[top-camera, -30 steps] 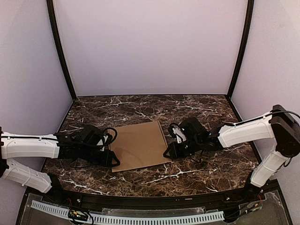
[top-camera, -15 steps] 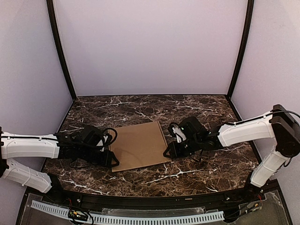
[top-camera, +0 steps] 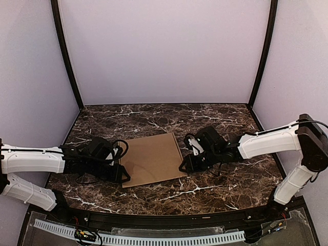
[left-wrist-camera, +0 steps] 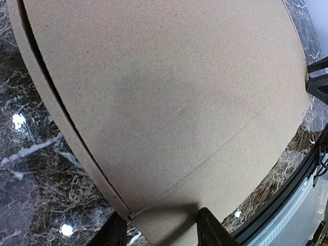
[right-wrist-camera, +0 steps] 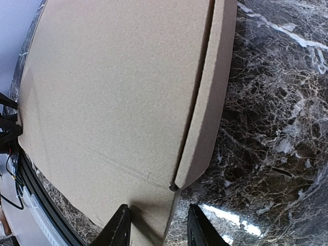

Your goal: Fold the paper box

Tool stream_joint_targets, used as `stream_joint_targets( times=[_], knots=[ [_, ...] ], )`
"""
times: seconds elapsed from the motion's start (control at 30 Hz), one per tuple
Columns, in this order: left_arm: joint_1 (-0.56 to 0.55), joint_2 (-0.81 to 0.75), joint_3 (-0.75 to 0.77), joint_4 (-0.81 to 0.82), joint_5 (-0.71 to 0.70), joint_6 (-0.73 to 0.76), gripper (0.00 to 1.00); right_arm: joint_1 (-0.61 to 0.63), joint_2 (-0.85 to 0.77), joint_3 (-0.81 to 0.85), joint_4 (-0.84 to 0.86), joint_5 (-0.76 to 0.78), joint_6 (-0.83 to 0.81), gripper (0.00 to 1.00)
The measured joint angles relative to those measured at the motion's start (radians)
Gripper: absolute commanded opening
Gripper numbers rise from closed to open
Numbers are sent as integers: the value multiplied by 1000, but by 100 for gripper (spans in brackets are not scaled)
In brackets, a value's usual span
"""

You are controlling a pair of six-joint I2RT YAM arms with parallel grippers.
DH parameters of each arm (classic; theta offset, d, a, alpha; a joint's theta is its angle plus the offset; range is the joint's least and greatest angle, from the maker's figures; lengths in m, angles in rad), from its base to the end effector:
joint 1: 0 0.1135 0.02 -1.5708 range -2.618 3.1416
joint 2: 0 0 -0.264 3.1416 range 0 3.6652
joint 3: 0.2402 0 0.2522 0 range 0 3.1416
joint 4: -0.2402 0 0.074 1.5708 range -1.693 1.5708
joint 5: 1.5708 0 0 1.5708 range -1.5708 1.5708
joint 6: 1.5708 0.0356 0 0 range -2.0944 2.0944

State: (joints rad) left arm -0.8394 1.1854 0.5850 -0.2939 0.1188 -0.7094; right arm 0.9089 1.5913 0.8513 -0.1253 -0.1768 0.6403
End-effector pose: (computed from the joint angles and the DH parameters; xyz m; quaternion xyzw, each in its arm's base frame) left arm 0.1473 -0.1704 0.1840 0.0808 0.9384 -0.2717 0.1976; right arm 0.1902 0.2543 0.1736 -0.1554 0.9223 0.2999 0.1880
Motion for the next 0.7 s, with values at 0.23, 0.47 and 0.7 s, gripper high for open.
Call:
stream_joint_targets(
  times=[0.23,0.47,0.7],
  knots=[
    [0,0,0,0,0,0,46,0,-6,6,-20,11,0,38],
    [0,0,0,0,0,0,46,3,-11,16,-42,22,-2,38],
    [0,0,0,0,0,0,46,5,-12,19,-44,24,-3,35]
  ],
)
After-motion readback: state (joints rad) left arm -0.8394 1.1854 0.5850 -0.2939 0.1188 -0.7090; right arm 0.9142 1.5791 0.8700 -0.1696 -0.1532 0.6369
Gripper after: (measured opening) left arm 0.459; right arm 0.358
